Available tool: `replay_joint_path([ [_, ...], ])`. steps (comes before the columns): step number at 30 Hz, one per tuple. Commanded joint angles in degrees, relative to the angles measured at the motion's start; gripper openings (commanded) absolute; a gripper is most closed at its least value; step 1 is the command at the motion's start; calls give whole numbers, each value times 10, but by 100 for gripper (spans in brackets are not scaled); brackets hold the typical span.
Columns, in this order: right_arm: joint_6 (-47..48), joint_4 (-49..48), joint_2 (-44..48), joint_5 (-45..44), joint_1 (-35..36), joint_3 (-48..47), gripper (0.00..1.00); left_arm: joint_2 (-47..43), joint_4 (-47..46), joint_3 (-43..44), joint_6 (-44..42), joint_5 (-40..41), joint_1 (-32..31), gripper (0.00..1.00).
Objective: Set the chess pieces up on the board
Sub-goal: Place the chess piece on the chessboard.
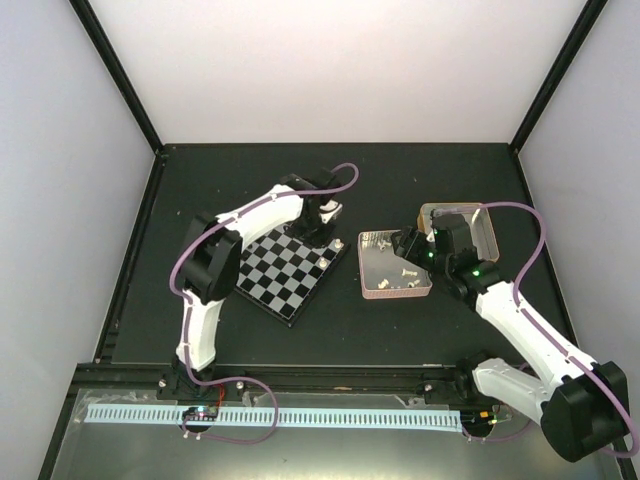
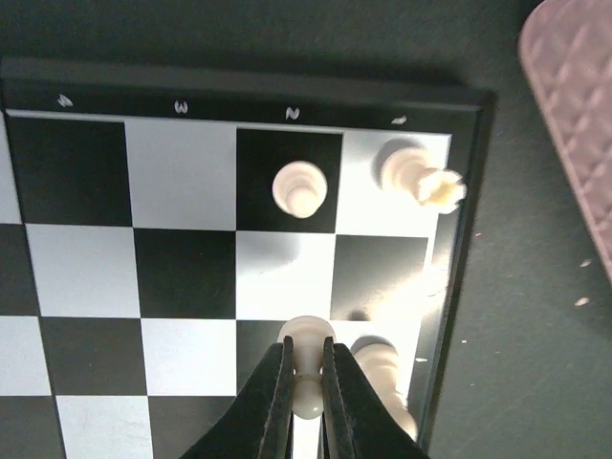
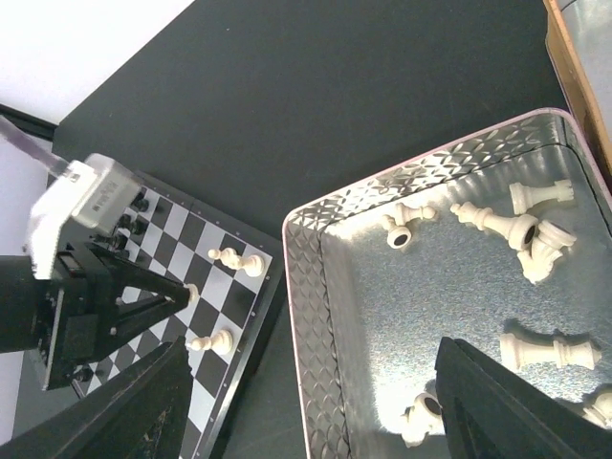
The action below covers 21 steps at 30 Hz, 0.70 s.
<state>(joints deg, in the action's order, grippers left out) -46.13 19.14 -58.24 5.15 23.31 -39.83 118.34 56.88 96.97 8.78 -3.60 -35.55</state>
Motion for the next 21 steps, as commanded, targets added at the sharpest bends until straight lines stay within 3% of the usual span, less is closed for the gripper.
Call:
replay_joint_path([
  [1,20,1,-3,-12,-3,-3,70,29,43,19,-14,-4,7,3],
  [15,23,5,-9,-21,-3,-3,70,68,28,41,-19,-15,18,6],
  [21,24,6,-13,-20,-3,-8,70,73,31,45,-27,-17,19,17],
])
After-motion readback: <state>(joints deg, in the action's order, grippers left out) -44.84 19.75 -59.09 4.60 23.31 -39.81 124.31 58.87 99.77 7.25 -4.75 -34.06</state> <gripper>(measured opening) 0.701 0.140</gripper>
